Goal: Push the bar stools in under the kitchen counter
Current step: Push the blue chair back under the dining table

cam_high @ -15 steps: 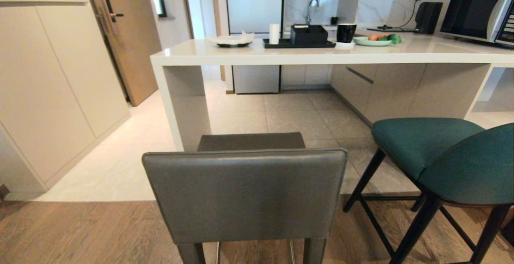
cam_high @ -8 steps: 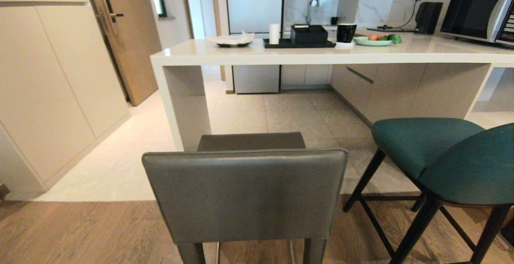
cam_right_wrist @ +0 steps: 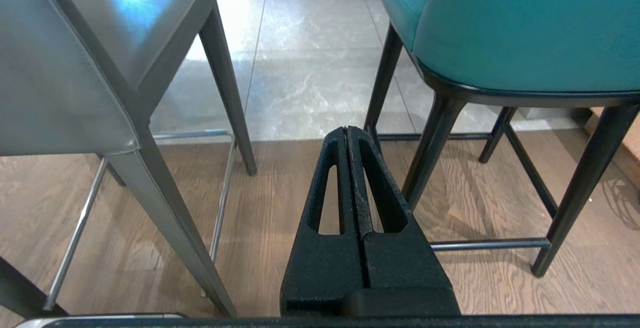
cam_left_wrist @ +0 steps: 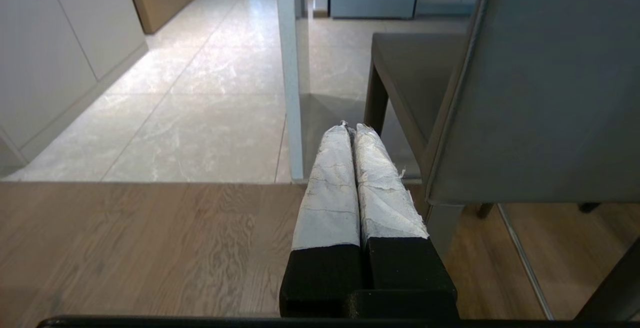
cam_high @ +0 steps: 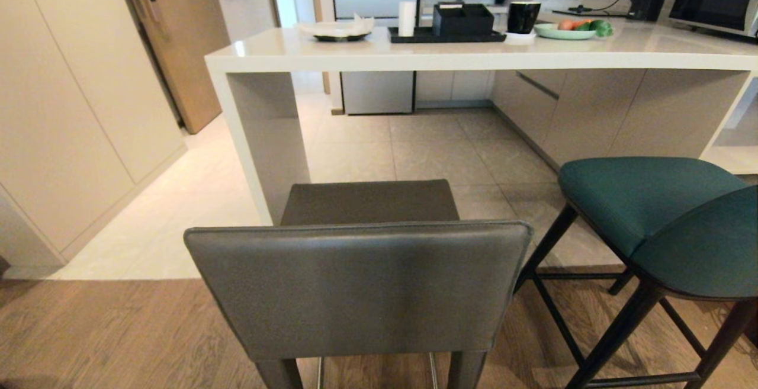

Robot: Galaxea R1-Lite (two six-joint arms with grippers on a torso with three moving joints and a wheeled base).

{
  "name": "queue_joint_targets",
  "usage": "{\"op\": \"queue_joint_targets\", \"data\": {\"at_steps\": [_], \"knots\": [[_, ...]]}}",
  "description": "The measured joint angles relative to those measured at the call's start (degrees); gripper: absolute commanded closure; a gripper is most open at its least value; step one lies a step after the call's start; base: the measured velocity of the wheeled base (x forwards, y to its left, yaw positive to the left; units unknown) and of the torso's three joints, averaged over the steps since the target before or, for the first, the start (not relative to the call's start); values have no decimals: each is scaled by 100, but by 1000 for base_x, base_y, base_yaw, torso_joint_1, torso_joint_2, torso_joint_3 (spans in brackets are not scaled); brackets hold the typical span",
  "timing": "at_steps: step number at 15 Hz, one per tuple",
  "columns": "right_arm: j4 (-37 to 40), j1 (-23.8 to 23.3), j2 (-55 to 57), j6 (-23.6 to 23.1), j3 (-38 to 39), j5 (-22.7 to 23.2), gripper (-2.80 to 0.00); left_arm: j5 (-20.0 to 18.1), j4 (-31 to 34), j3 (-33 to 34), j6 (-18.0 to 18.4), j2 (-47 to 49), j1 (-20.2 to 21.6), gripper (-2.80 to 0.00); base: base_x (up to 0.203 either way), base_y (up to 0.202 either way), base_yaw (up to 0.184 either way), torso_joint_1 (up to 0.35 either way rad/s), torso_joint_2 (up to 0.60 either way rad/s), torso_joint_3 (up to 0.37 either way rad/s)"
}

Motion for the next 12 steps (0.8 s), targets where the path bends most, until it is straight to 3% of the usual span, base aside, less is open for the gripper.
{"op": "queue_joint_targets", "data": {"at_steps": [12], "knots": [[0,0,0,29,0,2,0,-1,-41,0,-7,0,6,0,0,0,0,0,0,-8]]}}
